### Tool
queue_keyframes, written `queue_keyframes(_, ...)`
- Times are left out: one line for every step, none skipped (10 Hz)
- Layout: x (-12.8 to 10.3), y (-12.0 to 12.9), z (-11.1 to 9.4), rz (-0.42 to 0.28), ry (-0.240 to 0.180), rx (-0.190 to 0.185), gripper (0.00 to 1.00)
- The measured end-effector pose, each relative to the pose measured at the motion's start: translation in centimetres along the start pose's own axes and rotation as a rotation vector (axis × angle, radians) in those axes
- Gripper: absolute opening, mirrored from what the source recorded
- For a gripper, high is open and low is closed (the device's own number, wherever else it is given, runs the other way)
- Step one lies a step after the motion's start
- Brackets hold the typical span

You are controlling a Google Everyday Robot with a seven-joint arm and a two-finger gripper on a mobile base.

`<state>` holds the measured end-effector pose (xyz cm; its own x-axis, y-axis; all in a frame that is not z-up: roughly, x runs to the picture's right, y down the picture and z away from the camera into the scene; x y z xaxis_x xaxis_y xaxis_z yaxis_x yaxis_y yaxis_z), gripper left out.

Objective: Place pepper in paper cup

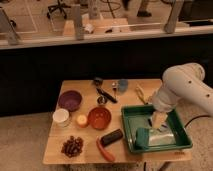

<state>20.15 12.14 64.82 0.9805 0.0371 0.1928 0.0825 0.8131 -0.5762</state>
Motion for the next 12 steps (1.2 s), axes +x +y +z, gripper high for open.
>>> queue_keyframes(-2.5, 0.9, -0.3, -0.032, -0.020, 0.003, 0.80)
queue_keyframes(-5.7, 2.0, -0.7, -0.064, -0.041, 0.008, 0.80)
queue_keyframes(-7.2, 2.6, -0.9, -0.081, -0.048, 0.009, 0.80)
queue_keyframes(-7.6, 2.8, -0.9, -0.085, -0.050, 0.010, 0.80)
queue_keyframes(-7.5, 2.8, -0.9, -0.084, -0.049, 0.010, 0.80)
queue_keyframes(-7.5, 2.8, -0.9, -0.084, -0.049, 0.010, 0.80)
queue_keyframes(-7.7, 2.8, -0.9, -0.086, -0.051, 0.009, 0.80)
queue_keyframes(-7.7, 2.9, -0.9, -0.091, -0.066, 0.007, 0.80)
queue_keyframes(-7.7, 3.7, -0.8, -0.109, -0.099, -0.015, 0.80)
queue_keyframes(-8.1, 4.7, 0.0, -0.119, -0.125, -0.043, 0.80)
queue_keyframes(-8.4, 5.2, 1.1, -0.121, -0.142, -0.060, 0.80)
queue_keyframes(-8.9, 5.9, 3.1, -0.118, -0.166, -0.089, 0.80)
